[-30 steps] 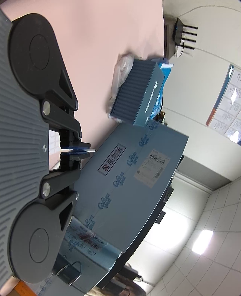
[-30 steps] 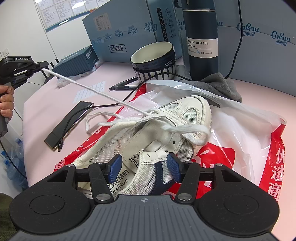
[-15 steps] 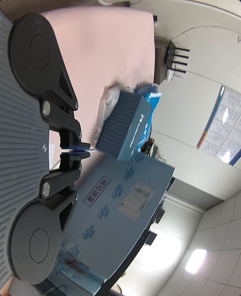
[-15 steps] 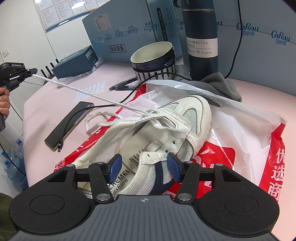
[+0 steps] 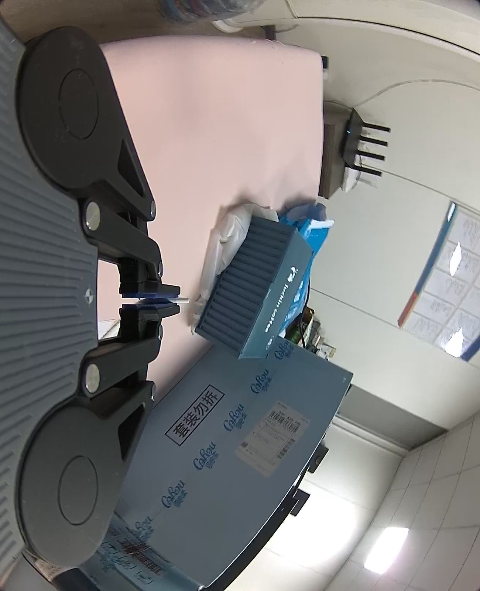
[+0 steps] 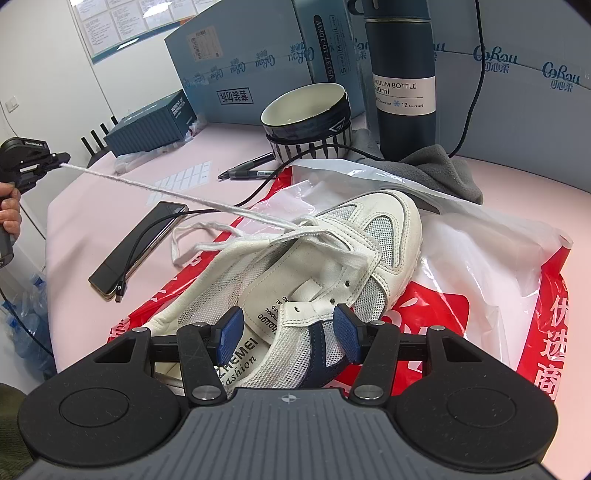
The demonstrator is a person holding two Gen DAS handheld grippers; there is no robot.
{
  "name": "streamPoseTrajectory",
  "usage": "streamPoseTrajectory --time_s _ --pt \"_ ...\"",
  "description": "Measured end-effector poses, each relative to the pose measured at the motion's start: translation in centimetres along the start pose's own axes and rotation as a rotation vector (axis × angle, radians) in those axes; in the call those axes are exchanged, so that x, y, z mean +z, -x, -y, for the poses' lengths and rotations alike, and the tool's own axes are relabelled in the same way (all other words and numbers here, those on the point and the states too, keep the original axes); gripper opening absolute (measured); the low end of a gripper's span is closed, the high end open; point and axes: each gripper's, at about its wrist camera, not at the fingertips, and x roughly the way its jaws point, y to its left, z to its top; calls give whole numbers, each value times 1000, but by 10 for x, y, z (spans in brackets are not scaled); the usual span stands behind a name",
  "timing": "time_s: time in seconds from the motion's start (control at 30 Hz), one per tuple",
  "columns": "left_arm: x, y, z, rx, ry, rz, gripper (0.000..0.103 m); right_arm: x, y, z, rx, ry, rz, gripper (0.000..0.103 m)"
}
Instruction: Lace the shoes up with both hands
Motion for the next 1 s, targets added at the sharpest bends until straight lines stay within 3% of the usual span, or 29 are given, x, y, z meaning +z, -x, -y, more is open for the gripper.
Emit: streamPoseTrajectory --time_s 0.13,0.27,0.37,0.6,0.67,0.8,1.0 --pt "0 8 -4 -61 8 -16 2 0 1 -1 4 1 5 53" --pt "-1 21 -5 -135 8 -29 2 0 5 -5 17 7 20 67" --pt "-4 34 -5 -171 12 -45 2 0 8 -12 -3 34 34 67" --pt "-18 63 7 -439 37 -173 3 0 23 -17 -111 63 110 67" --pt "-22 72 11 -516 45 -210 9 1 27 -15 -145 59 133 67" --pt "-36 79 34 -627 -27 -287 42 1 25 -7 -186 50 123 68" --pt "-49 73 59 -673 -93 -352 48 -4 30 1 -195 19 138 68"
